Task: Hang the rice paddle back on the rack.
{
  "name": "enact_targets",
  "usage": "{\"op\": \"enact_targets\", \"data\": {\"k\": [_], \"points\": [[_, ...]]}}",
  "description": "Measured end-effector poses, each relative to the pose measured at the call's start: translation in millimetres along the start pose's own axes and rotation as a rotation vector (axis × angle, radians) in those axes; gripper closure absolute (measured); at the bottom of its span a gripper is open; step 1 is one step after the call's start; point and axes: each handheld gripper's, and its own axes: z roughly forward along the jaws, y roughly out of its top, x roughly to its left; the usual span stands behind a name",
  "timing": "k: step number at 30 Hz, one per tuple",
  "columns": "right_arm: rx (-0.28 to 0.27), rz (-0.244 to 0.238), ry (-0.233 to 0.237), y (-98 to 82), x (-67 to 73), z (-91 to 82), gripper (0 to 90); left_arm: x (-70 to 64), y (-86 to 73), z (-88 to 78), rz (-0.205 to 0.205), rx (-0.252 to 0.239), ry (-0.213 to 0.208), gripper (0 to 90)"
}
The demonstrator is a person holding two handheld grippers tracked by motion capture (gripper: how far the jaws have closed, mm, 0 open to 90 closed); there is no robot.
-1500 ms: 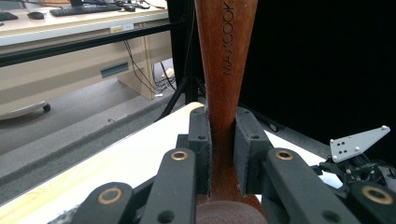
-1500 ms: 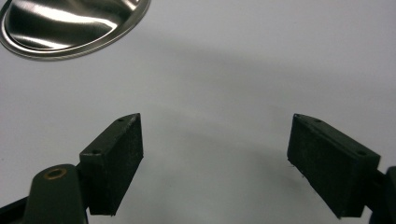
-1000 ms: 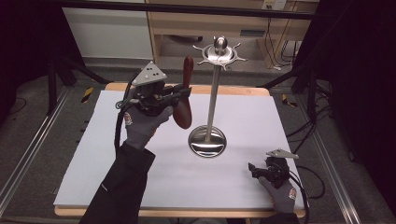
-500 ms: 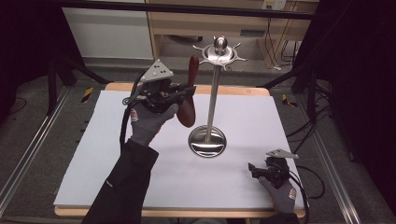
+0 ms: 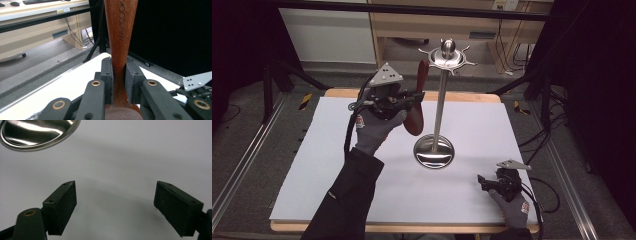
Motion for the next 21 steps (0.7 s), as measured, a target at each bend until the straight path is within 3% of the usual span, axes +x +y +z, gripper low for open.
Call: {"op": "enact_targets", "data": {"k": [7, 20, 21], "points": [[0.001, 0.003, 0.002, 0.0, 0.1, 0.4, 18.7, -0.4, -0.6, 6.8, -0.016, -0.007, -0.017, 77.9], [0.002, 0.001, -0.003, -0.1, 0.4, 1.5, 18.7, -2.9, -0.5, 15.4, -0.003, -0.018, 0.008, 77.8], [0.003, 0.000, -0.002, -0.1, 0.5, 1.5, 18.7, -6.2, -1.7, 15.3, -0.039, 0.004, 0.003, 77.8]]}}
